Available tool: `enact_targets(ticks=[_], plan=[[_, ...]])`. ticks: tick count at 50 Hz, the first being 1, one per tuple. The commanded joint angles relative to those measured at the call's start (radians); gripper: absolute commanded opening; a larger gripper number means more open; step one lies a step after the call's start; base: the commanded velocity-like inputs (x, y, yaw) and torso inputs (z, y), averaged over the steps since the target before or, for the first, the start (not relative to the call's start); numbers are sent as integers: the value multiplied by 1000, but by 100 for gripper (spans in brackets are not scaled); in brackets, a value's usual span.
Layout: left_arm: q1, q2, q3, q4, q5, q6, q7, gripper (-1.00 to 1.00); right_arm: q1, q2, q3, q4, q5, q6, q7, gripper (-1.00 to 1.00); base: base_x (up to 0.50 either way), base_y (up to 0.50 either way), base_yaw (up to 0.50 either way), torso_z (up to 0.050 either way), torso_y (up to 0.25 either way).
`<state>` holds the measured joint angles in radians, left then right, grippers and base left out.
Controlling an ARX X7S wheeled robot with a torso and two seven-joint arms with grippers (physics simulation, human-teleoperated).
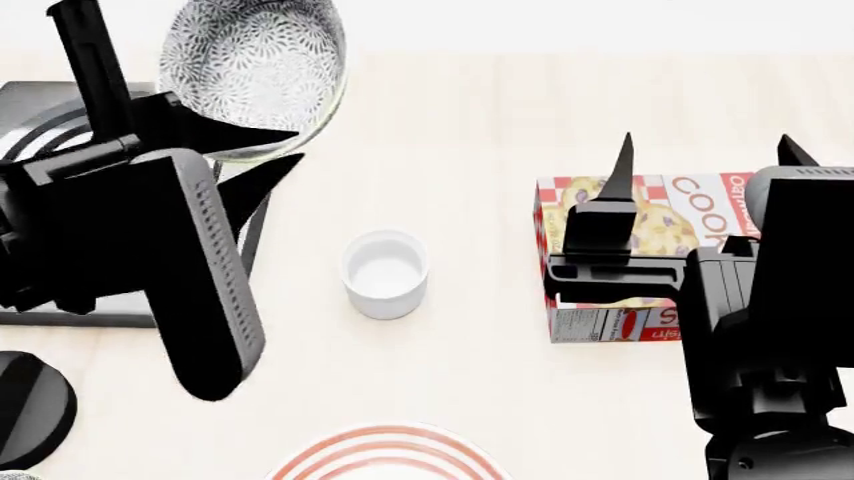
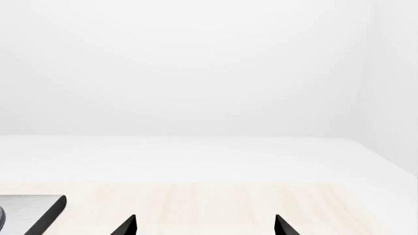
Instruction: Pick the akita bowl on the stove and place it on the plate.
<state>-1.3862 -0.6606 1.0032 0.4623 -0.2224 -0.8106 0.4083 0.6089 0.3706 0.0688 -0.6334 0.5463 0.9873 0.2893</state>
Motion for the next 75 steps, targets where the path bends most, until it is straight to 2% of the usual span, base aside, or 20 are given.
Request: enact_targets(ticks=[1,14,36,43,63,75], plan=[[8,-60,56,166,24,-2,36,-100,1,2,-3,-1,4,1,5,100,0,0,0,0,0],[40,-104,126,284,27,-6,71,-100,-3,4,-4,0,7,-5,8,100,0,0,0,0,0],[47,-70,224,342,40,-50,109,-100,-1,8,-5,-1,16,-5,16,100,0,0,0,0,0],[53,-51,220,325,29,-53,108,-100,-4,11,-8,6,14,-16,13,100,0,0,0,0,0],[133,9,89,435,-163,-229,62,-100,-4,13,-8,6,24,-15,21,100,0,0,0,0,0],[170,13,86,517,-205,-291,30,-100,-3,16,-9,5,29,-14,25,100,0,0,0,0,0]])
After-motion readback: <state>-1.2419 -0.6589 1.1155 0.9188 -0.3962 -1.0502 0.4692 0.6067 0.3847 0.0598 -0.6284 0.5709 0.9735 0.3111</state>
